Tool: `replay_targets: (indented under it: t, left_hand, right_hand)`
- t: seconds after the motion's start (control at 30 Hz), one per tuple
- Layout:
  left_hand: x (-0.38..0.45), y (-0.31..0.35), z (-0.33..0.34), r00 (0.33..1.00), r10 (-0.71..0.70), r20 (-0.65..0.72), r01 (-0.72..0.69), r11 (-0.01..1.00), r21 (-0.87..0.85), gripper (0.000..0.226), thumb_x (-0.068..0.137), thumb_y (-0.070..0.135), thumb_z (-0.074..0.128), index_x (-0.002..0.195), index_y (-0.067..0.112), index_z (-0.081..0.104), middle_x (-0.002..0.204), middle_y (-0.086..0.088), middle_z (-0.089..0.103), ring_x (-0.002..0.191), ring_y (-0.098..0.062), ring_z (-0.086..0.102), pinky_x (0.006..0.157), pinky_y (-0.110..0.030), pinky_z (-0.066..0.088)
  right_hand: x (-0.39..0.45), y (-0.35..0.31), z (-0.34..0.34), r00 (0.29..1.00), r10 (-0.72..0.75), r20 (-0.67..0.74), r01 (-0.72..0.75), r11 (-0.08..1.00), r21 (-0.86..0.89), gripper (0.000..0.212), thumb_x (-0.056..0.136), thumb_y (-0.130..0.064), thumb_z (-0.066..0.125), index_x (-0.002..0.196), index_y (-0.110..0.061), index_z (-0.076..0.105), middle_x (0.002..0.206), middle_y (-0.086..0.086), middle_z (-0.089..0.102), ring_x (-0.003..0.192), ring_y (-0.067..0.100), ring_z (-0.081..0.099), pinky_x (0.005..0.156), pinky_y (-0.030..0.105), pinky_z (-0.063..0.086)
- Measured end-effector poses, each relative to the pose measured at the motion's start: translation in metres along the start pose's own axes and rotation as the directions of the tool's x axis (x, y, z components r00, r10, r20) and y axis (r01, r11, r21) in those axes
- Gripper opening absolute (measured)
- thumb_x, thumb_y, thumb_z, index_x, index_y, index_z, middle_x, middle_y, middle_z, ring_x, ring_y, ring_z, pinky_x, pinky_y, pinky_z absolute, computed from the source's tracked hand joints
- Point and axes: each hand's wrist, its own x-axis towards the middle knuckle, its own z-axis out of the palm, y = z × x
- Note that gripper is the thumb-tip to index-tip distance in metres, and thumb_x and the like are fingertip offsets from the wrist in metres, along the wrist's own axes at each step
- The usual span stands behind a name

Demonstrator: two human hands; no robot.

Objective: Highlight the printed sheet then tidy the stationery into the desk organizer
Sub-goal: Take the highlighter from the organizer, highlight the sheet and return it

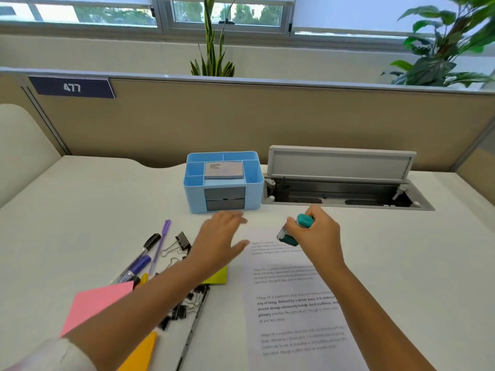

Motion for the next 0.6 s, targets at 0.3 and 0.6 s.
replay_targets:
  t: [0.3,0.6]
  left_hand:
    - [-0.081,0.043,0.039,0.975,0.079,0.208,-0.053,0.99,-0.128,0.063,0.075,0.061,0.034,0.125,0.027,0.049,0.142,0.01,0.04,0.133,-0.011,0.031,0.108,-0.033,0.027]
    - [-0.127,0.067,0.048,0.96,0.036,0.277,0.008,0.988,-0.156,0.092,0.068,0.082,0.01,0.141,0.028,0.028,0.151,0.013,0.021,0.14,-0.008,0.012,0.11,-0.025,0.009]
  right_hand:
    - [-0.058,0.026,-0.033,0.999,0.048,-0.014,-0.048,0.999,0.025,0.026,0.081,-0.025,0.069,0.087,-0.015,0.046,0.083,0.002,0.054,0.075,0.015,0.055,0.054,0.012,0.039]
    - [-0.108,0.042,-0.052,0.999,0.044,-0.01,-0.044,0.999,0.03,0.033,0.08,-0.019,0.068,0.072,-0.016,0.037,0.066,-0.003,0.044,0.056,0.007,0.041,0.044,0.011,0.037]
